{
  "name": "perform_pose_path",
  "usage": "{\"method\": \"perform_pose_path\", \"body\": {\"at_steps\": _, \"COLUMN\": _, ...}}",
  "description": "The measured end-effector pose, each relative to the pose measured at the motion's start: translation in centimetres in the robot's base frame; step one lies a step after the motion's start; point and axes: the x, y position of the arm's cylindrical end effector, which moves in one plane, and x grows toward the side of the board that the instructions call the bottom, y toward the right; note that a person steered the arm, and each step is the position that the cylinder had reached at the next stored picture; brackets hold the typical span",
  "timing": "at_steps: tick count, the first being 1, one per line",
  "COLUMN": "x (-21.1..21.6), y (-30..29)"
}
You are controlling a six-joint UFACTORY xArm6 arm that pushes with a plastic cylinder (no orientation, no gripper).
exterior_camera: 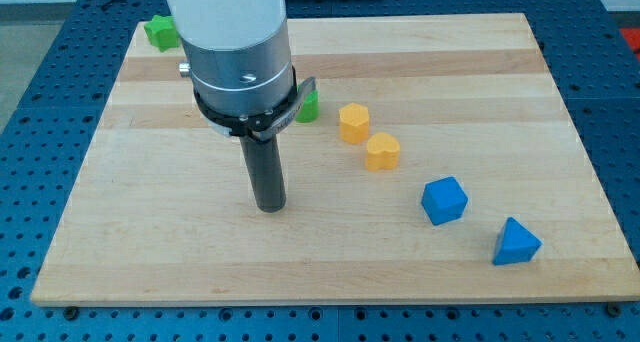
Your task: Point at the yellow heart
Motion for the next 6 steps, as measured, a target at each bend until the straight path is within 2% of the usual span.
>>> {"method": "perform_pose_path", "body": {"at_steps": 2, "x": 2.0, "y": 2.4}}
{"method": "perform_pose_path", "body": {"at_steps": 4, "x": 2.0, "y": 7.0}}
{"method": "perform_pose_path", "body": {"at_steps": 6, "x": -1.7, "y": 11.2}}
